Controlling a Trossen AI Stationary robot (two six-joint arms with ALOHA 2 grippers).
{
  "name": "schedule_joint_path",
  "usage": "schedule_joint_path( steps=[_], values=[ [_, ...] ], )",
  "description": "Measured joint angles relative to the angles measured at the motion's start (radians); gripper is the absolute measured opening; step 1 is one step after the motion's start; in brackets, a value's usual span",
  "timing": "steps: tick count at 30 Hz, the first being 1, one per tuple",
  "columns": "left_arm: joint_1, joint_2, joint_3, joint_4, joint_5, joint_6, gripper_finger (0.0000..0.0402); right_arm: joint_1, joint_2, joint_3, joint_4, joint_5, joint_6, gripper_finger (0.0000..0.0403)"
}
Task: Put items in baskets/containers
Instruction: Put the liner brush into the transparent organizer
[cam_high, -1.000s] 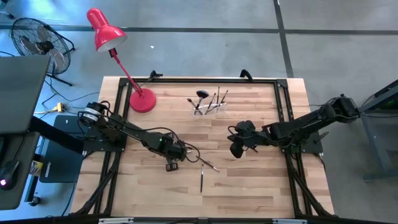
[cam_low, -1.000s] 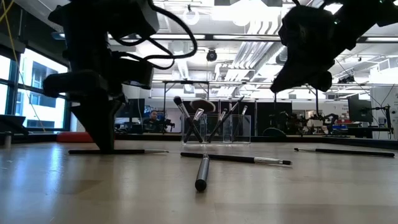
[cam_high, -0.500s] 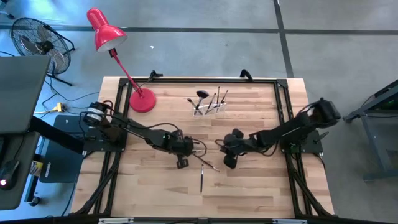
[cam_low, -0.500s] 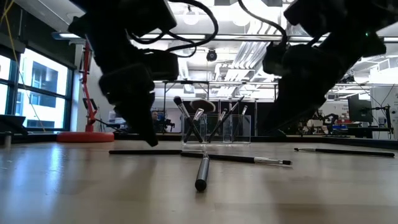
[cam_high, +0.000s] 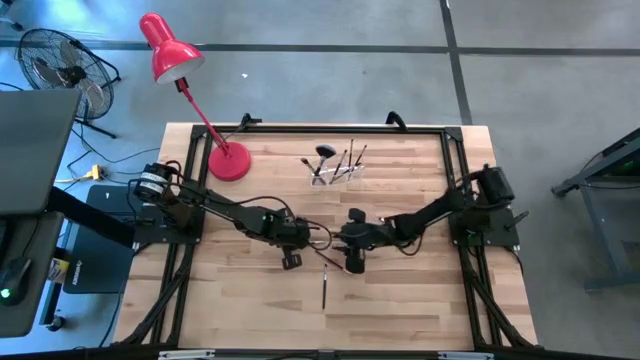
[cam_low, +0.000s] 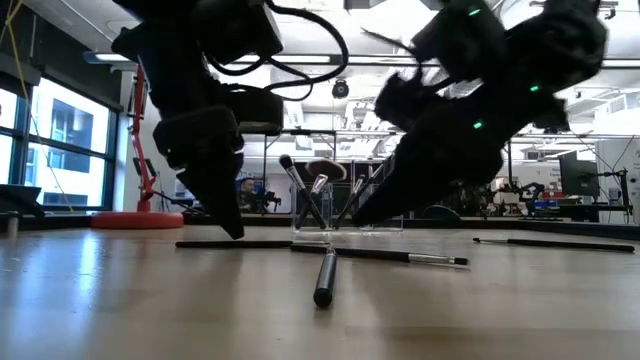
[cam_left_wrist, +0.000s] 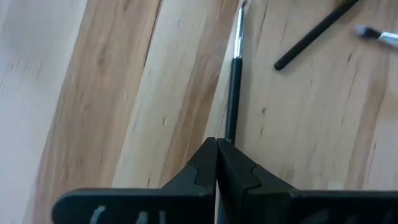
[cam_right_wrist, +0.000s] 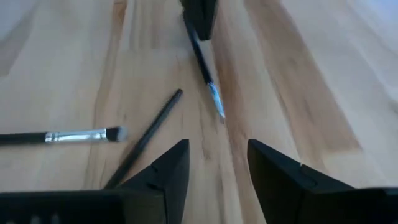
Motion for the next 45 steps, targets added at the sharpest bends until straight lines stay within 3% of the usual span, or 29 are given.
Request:
schedule_joint_path(
  steps=[10,18,27,37,40,45],
  values=[
    [-0.007,-0.002,0.000,-0.065,0.087,-0.099,0.0000,-0.057,0.111,0.141,-0.089,-0.006,-0.041,0.0136],
    [-0.027,-0.003,0.001,-0.062,0.076,-0.104,0.0000,-0.089,0.112,0.147,-0.088,-0.120,-0.138,0.0129],
    [-0.027,-0.003,0.001,-0.054,0.074,-0.100,0.0000,-0.105,0.112,0.146,-0.074,-0.136,-0.301,0.0129],
    [-0.027,-0.003,0.001,-0.046,0.062,-0.100,0.0000,-0.116,0.206,0.190,-0.023,-0.232,-0.291,0.0125],
    [-0.027,-0.003,0.001,-0.044,0.062,-0.100,0.0000,-0.115,0.211,0.208,-0.059,-0.228,-0.290,0.0101],
    [-0.027,-0.003,0.001,-0.046,0.062,-0.101,0.0000,-0.113,0.197,0.217,-0.133,-0.234,-0.319,0.0023]
  ],
)
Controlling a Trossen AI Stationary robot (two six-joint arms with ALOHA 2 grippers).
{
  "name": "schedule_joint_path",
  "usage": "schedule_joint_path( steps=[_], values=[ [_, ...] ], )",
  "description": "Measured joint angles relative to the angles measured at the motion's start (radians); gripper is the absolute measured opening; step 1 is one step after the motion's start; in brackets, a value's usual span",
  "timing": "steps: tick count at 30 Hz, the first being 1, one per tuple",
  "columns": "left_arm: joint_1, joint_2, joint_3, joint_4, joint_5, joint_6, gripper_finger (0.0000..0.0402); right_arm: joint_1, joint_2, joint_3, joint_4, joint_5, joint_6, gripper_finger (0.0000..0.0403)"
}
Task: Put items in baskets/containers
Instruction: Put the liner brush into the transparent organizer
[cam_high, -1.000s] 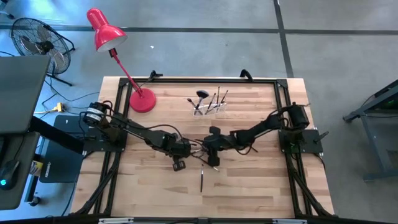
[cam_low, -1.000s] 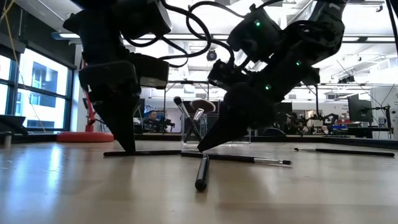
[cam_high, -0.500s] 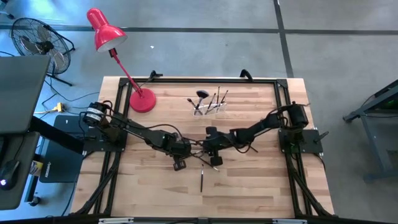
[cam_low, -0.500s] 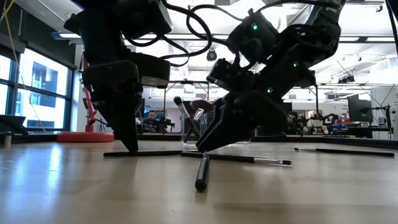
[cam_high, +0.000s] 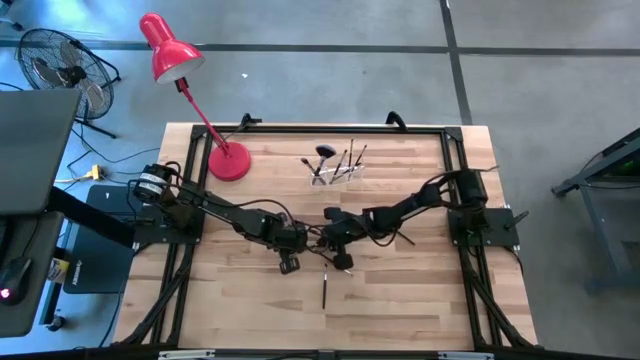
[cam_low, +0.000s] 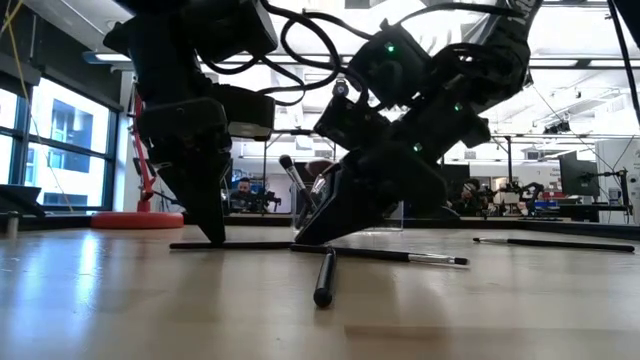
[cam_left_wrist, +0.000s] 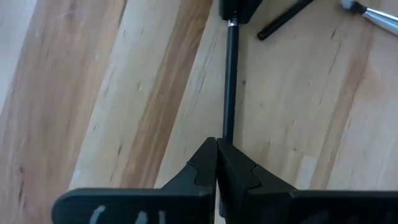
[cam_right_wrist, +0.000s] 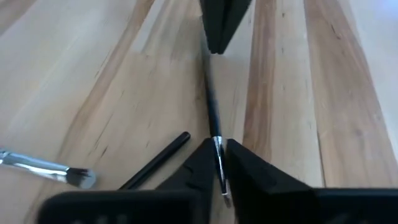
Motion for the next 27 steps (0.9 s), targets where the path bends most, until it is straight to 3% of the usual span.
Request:
schedule_joint_path(
  steps=[16,27],
  values=[
    [0.000,0.000,0.041,0.001,0.001,0.027,0.0001,0.025,-0.128,-0.007,-0.209,0.080,-0.001,0.0001],
    [0.000,0.000,0.140,-0.027,-0.085,0.087,0.0001,0.049,-0.134,-0.006,-0.219,0.084,0.046,0.0000]
  ],
)
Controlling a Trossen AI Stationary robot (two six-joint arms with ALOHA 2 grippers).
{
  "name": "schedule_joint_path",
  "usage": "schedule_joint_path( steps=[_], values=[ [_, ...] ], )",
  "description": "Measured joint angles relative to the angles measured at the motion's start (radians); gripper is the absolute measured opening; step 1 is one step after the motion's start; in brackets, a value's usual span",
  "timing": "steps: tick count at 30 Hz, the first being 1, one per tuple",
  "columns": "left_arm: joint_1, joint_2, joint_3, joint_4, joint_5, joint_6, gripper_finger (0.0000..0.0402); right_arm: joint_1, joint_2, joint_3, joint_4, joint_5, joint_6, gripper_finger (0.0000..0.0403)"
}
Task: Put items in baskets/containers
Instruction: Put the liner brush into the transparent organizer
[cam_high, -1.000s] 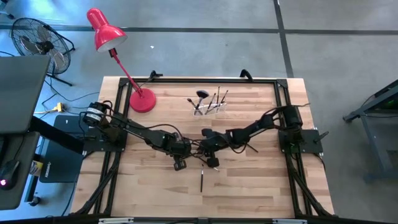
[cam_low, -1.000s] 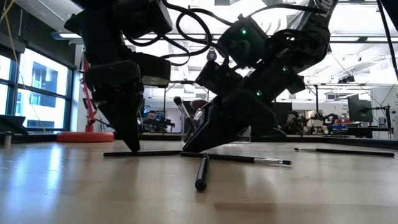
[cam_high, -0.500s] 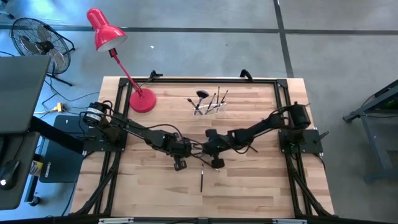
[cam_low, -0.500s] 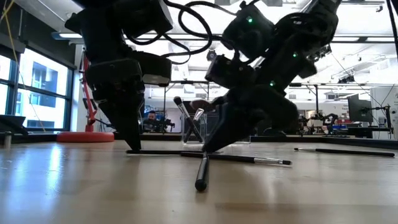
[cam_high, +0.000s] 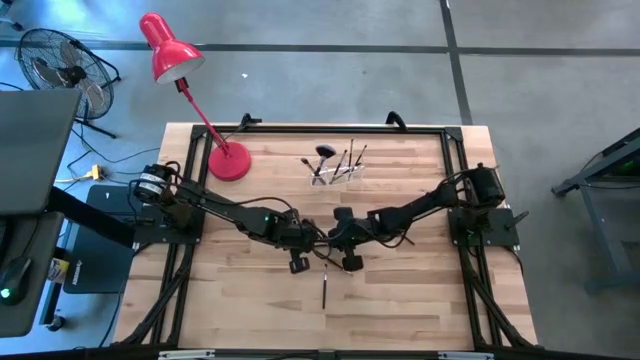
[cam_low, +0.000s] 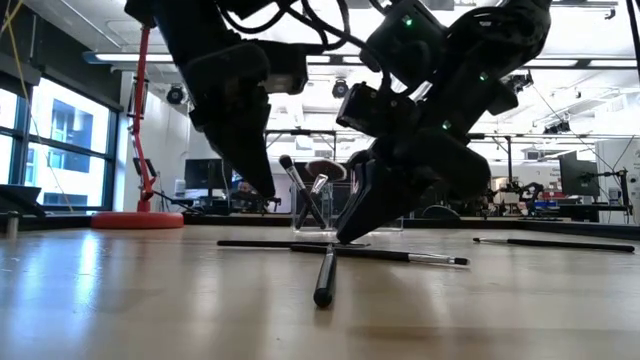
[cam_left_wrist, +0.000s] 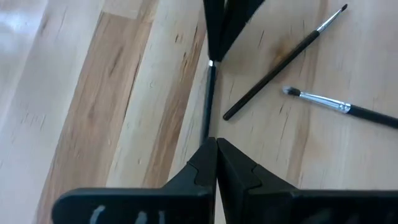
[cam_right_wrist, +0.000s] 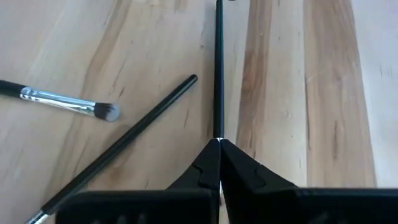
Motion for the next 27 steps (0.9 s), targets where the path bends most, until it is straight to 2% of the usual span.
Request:
schedule_joint_path(
  steps=[4,13,19,27],
  values=[
    [0.000,0.000,0.000,-0.001,0.002,-0.001,0.0012,0.010,-0.004,0.000,-0.003,0.009,0.009,0.0000],
    [0.000,0.000,0.000,-0.005,0.002,-0.012,0.0079,0.013,-0.011,0.000,-0.018,0.010,0.017,0.0000],
    [0.000,0.000,0.001,-0.073,0.001,-0.004,0.0097,0.011,-0.013,0.000,-0.030,0.006,0.017,0.0000],
    [0.000,0.002,0.001,-0.070,0.000,-0.001,0.0117,0.011,-0.013,0.000,-0.028,0.006,0.017,0.0000]
  ],
)
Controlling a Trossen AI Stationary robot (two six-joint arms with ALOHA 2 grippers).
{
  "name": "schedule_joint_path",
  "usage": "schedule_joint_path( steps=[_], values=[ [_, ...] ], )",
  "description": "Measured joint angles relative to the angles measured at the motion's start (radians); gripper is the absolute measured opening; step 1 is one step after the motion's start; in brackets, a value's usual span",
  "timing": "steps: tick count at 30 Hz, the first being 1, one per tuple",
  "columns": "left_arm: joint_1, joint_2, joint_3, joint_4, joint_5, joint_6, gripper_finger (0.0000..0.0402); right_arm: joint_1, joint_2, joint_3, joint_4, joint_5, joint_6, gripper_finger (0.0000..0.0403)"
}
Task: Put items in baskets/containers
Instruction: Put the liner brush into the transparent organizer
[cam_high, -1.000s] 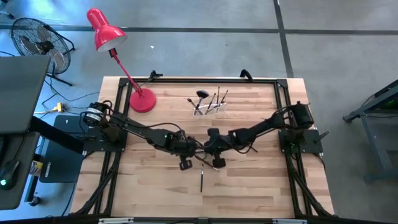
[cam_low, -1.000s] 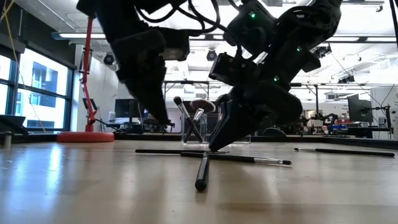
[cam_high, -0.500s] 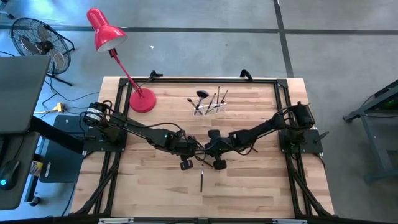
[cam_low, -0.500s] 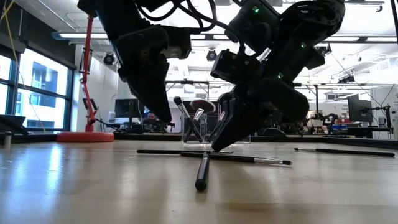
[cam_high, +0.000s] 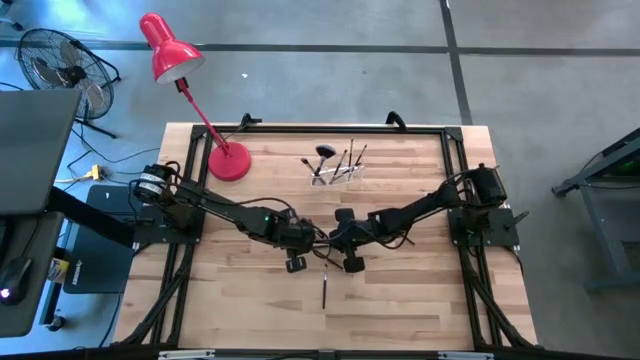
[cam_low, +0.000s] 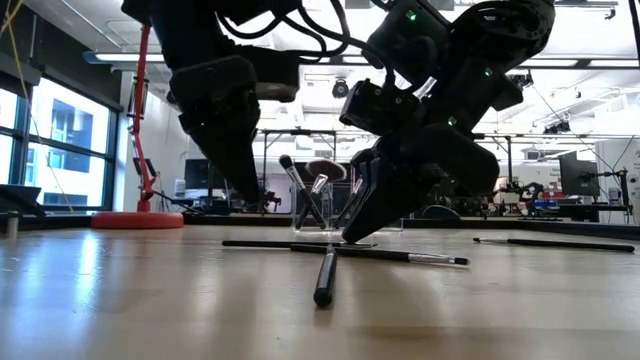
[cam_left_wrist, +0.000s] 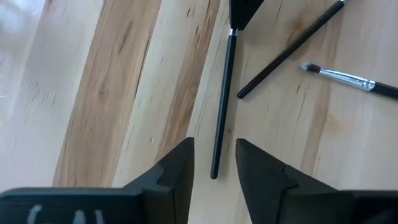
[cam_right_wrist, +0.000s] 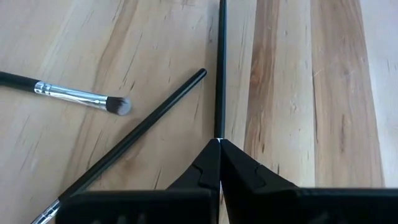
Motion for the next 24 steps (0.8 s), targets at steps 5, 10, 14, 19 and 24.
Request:
schedule_joint_path(
  steps=[5,10,14,19,24],
  values=[
    [0.009,0.093,-0.002,0.032,0.087,-0.003,0.0120,-0.002,0.000,-0.001,0.004,0.000,-0.001,0.0000],
    [0.013,0.135,0.005,0.067,0.141,-0.011,0.0120,-0.007,0.000,-0.001,0.009,-0.003,0.016,0.0000],
    [0.012,0.136,0.004,0.072,0.115,-0.002,0.0120,-0.009,0.000,-0.001,0.019,-0.006,0.026,0.0000],
    [0.013,0.138,0.002,0.075,0.100,0.046,0.0064,-0.009,0.000,-0.001,0.024,-0.005,0.027,0.0000],
    [0.012,0.139,0.001,0.073,0.082,0.038,0.0015,-0.008,0.000,-0.001,0.027,-0.006,0.065,0.0000]
  ],
)
